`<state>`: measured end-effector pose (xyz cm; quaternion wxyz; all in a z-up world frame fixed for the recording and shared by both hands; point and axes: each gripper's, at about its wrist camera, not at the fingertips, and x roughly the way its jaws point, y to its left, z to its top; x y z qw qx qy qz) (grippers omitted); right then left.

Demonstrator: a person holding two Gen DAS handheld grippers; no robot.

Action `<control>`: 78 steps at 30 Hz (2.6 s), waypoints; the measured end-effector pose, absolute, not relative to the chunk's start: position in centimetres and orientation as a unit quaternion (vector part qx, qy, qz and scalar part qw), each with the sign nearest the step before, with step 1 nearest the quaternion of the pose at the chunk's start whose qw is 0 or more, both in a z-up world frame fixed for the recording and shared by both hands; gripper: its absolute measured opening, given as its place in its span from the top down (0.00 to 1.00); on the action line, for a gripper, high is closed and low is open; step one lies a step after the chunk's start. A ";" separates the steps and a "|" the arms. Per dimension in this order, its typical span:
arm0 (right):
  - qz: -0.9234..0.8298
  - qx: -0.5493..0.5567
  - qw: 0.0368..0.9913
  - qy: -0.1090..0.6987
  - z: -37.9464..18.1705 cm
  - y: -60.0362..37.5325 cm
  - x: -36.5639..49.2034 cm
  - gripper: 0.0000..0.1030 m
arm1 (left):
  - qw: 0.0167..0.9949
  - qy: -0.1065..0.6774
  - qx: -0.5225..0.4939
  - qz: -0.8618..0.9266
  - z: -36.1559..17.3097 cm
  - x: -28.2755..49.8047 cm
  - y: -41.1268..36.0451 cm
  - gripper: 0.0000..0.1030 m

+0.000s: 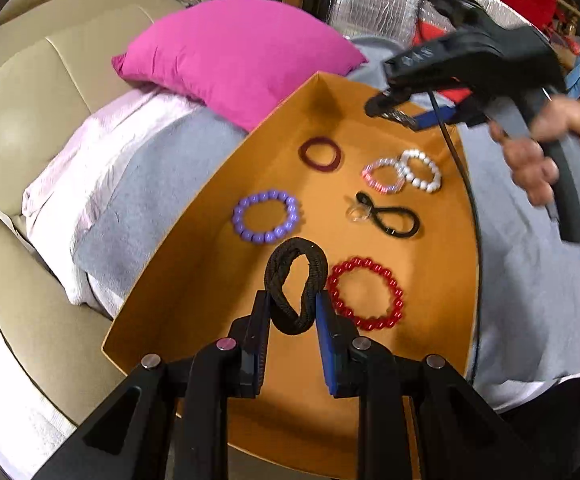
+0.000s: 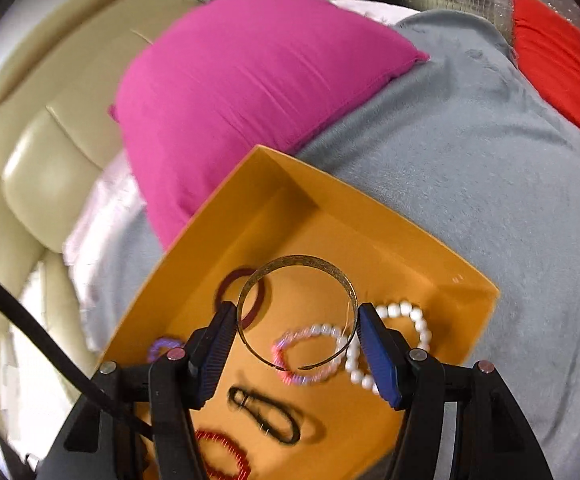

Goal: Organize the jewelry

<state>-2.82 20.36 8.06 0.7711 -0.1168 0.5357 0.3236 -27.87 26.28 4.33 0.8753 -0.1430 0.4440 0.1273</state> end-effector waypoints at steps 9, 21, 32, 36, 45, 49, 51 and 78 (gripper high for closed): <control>0.266 -0.151 0.770 0.559 4.4 23.9 -0.2 0.37 | 0.859 0.475 -0.147 0.120 2.6 -27.1 26.5 0.77; 0.255 -0.156 0.764 0.571 4.4 24.1 0.3 0.35 | 0.848 0.480 -0.177 0.139 3.5 -27.7 27.5 0.42; 0.317 -0.117 0.808 0.483 12.7 14.7 -5.4 0.35 | 0.880 0.408 -0.108 0.219 9.3 -29.8 24.9 0.39; 0.347 -0.107 0.824 0.434 16.0 10.7 -8.6 0.33 | 0.889 0.386 -0.087 0.232 11.6 -30.6 23.6 0.39; 0.395 -0.056 0.852 0.338 21.2 1.6 -16.2 0.29 | 0.907 0.337 -0.060 0.244 16.8 -33.0 19.7 0.38; 0.403 -0.044 0.863 0.302 22.1 -0.2 -19.5 0.29 | 0.916 0.309 -0.057 0.248 18.9 -33.8 18.3 0.26; 0.406 -0.036 0.866 0.290 22.3 -0.8 -21.1 0.29 | 0.919 0.298 -0.051 0.252 19.7 -34.2 17.7 0.26; 0.386 -0.027 0.872 0.301 19.8 -0.4 -31.0 0.28 | 0.897 0.255 0.012 0.360 22.3 -39.8 17.5 0.25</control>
